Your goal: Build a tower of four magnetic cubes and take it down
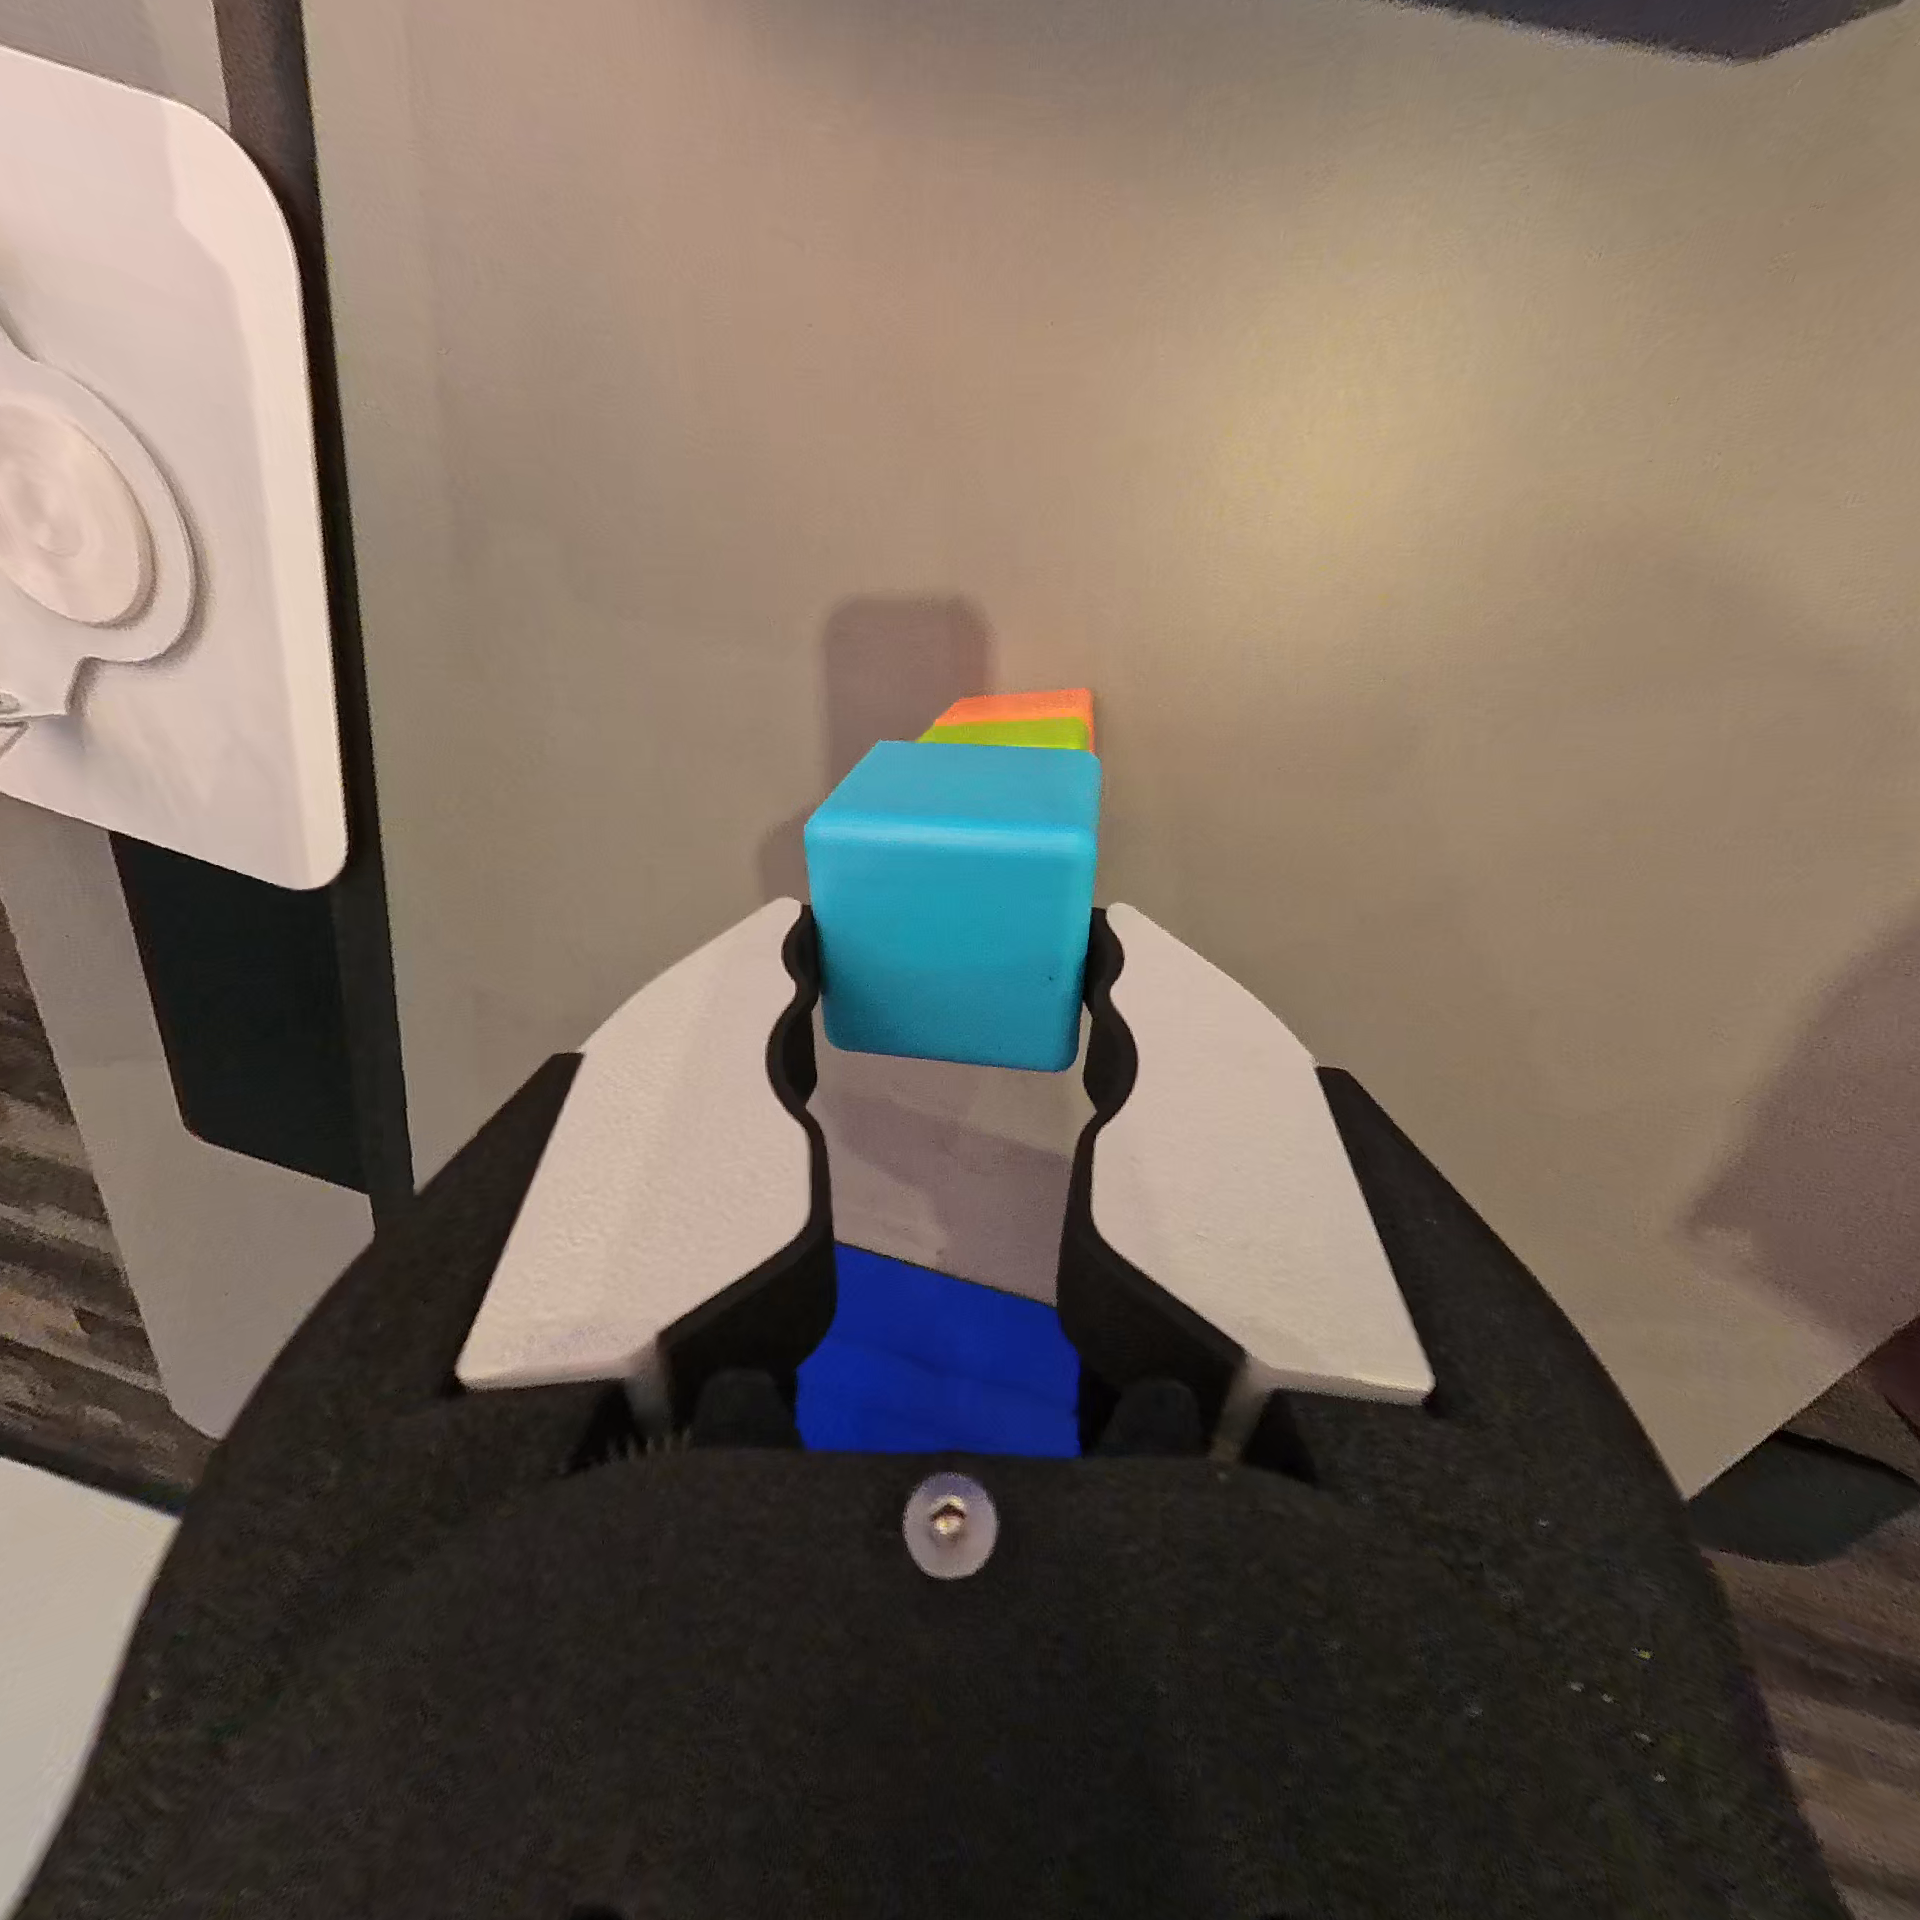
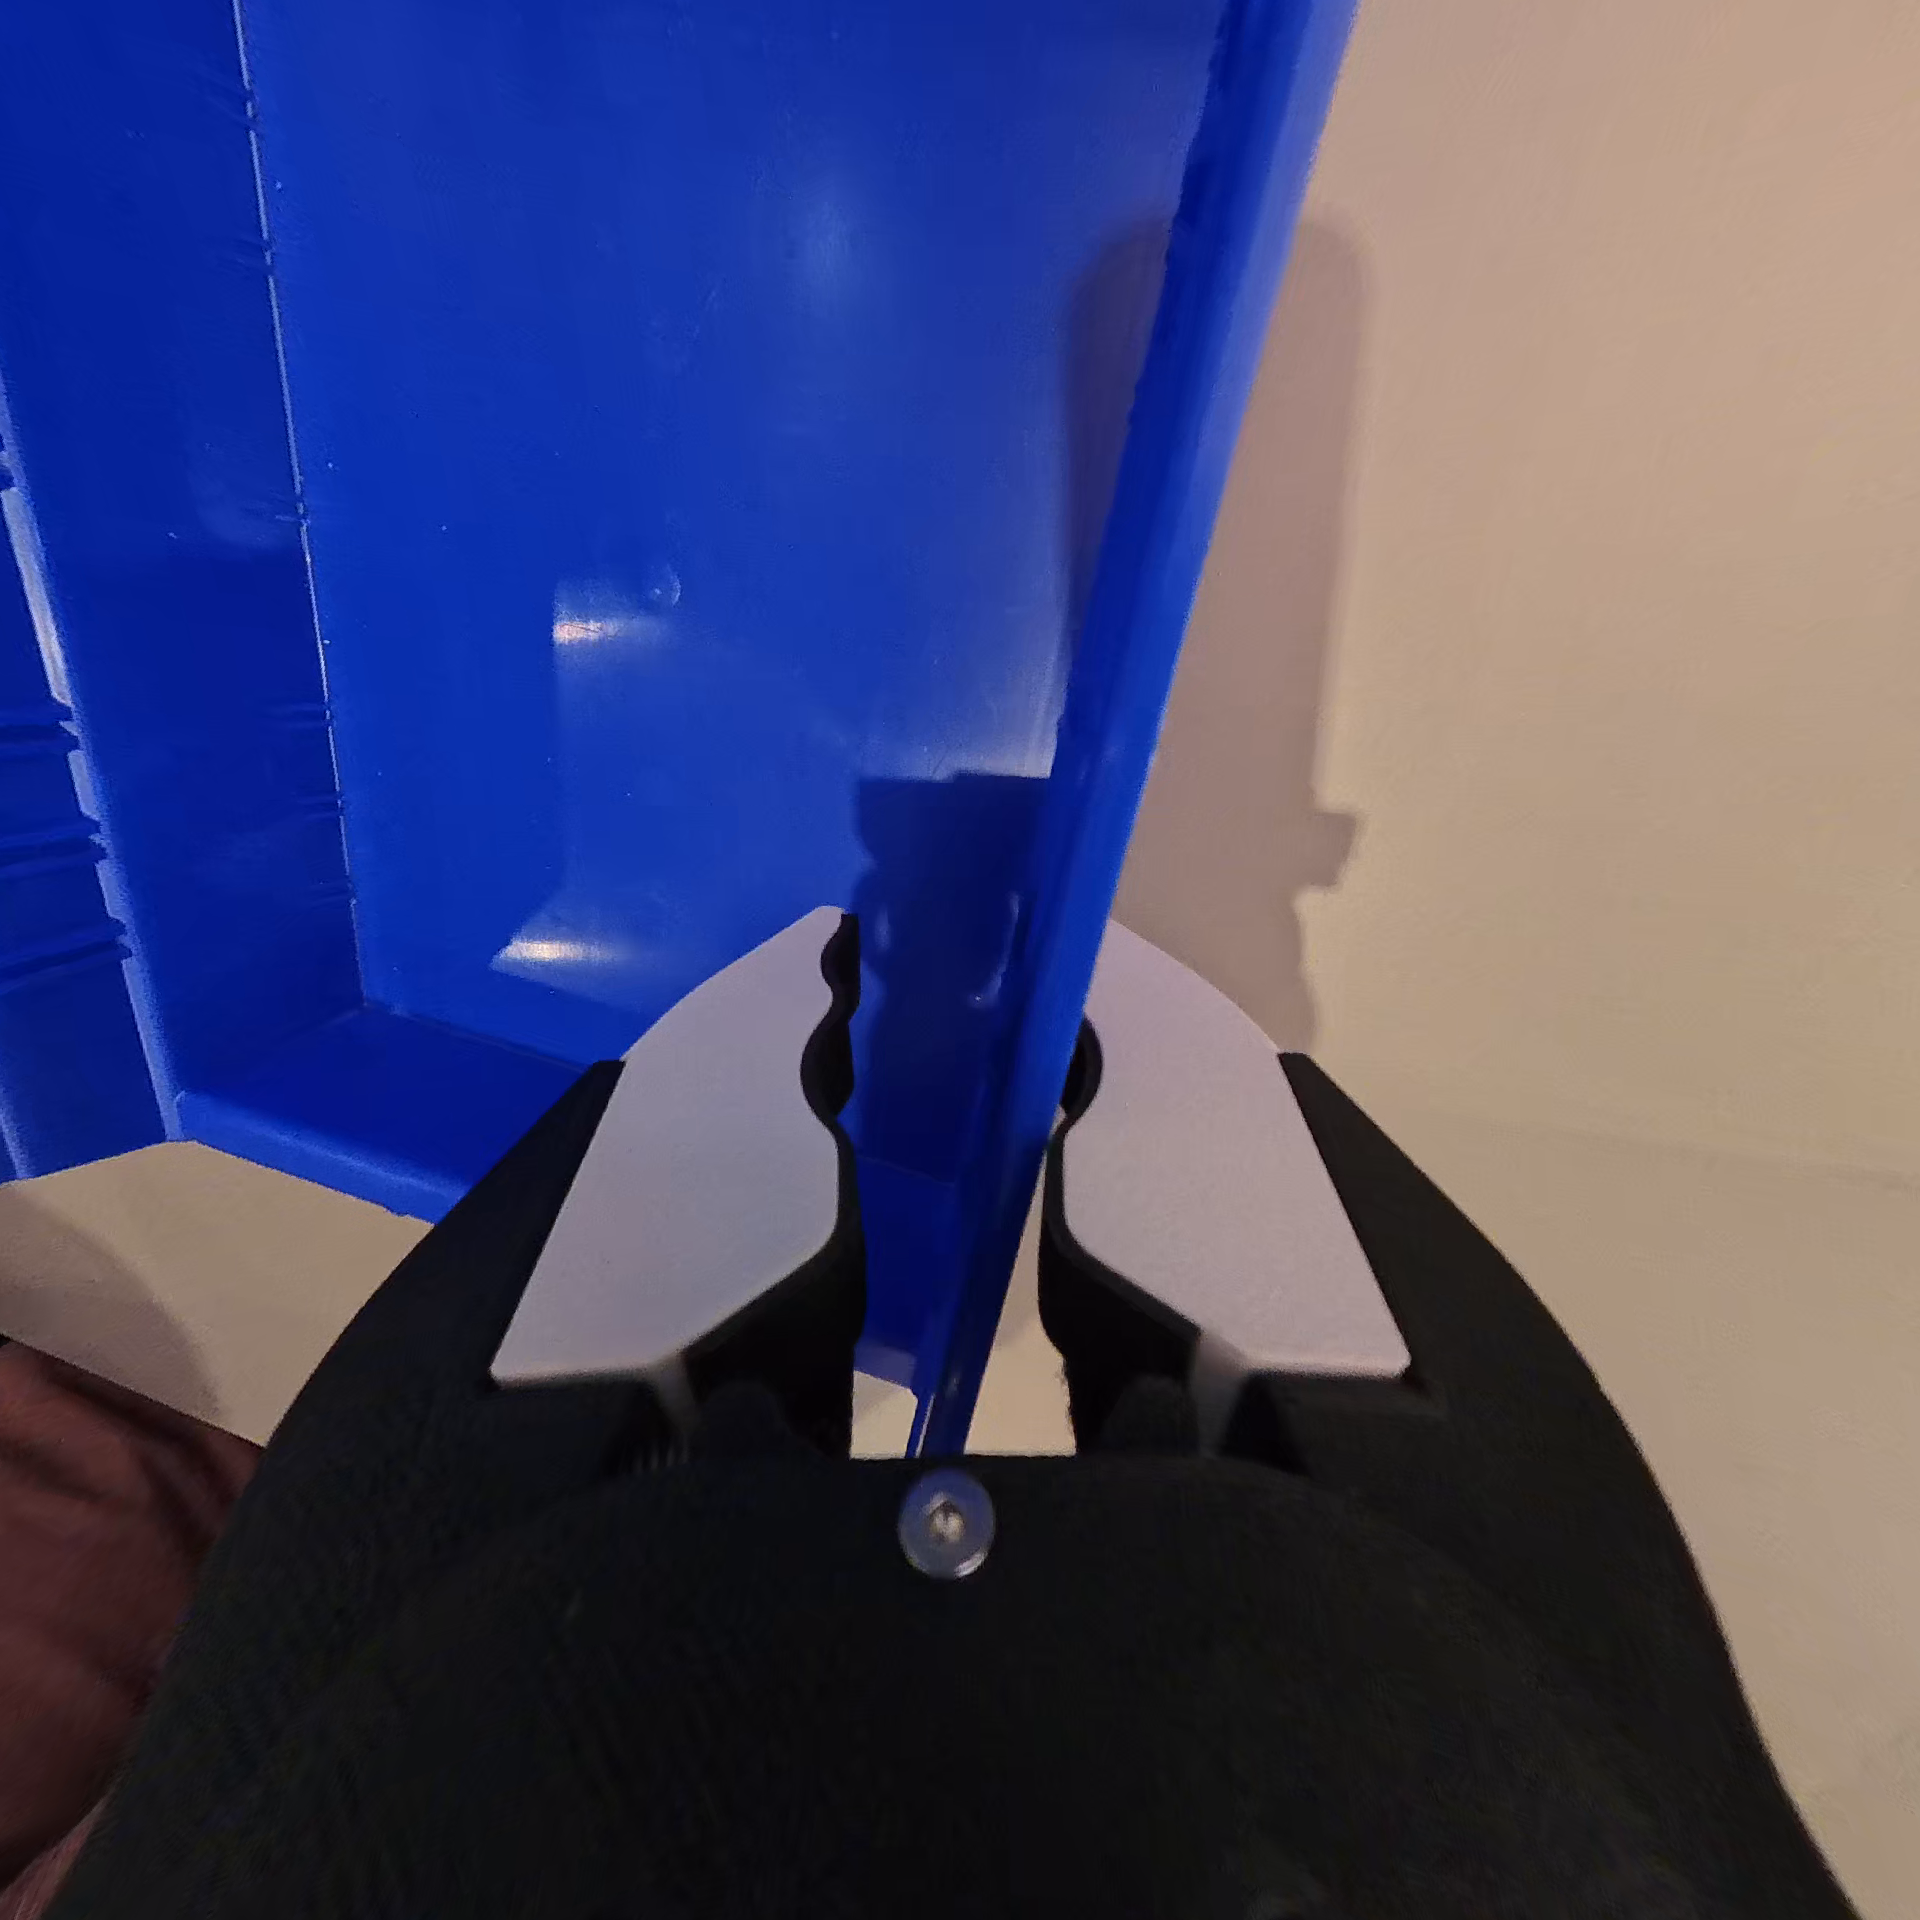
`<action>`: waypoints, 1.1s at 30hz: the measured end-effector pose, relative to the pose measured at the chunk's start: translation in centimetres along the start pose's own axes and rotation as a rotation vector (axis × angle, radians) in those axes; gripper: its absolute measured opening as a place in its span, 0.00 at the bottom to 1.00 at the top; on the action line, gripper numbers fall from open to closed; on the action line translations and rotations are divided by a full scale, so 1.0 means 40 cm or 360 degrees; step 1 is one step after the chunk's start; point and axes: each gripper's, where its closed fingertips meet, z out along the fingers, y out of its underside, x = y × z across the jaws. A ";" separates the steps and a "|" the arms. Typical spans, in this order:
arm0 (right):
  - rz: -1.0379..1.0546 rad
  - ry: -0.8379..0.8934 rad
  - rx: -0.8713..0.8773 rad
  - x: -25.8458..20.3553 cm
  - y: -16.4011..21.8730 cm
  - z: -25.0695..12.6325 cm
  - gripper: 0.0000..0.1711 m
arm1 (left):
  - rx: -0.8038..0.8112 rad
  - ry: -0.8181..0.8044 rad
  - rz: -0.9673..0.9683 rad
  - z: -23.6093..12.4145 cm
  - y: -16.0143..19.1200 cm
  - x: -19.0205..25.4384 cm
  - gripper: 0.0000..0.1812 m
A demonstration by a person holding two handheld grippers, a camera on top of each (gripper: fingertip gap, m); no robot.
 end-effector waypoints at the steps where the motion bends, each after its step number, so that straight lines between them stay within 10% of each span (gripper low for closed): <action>1: -0.0001 -0.0002 0.0003 0.000 0.000 0.000 0.21 | -0.0008 0.0010 -0.0010 0.005 0.000 0.001 0.27; 15: 0.0039 -0.0036 0.0042 0.007 -0.002 -0.006 0.21 | -0.0043 0.0054 -0.0036 0.036 0.012 -0.001 0.28; 22: 0.0074 -0.0022 0.0157 0.018 -0.011 -0.041 0.21 | 0.0292 -0.0055 -0.0144 -0.144 0.035 -0.066 0.32; 27: 0.0051 0.0010 0.0259 0.005 -0.025 -0.085 0.21 | 0.0500 -0.0254 -0.0478 -0.270 0.238 -0.253 0.27; 33: 0.0009 0.0058 0.0275 -0.006 -0.038 -0.094 0.22 | 0.0232 -0.0230 -0.0831 -0.117 0.623 -0.412 0.26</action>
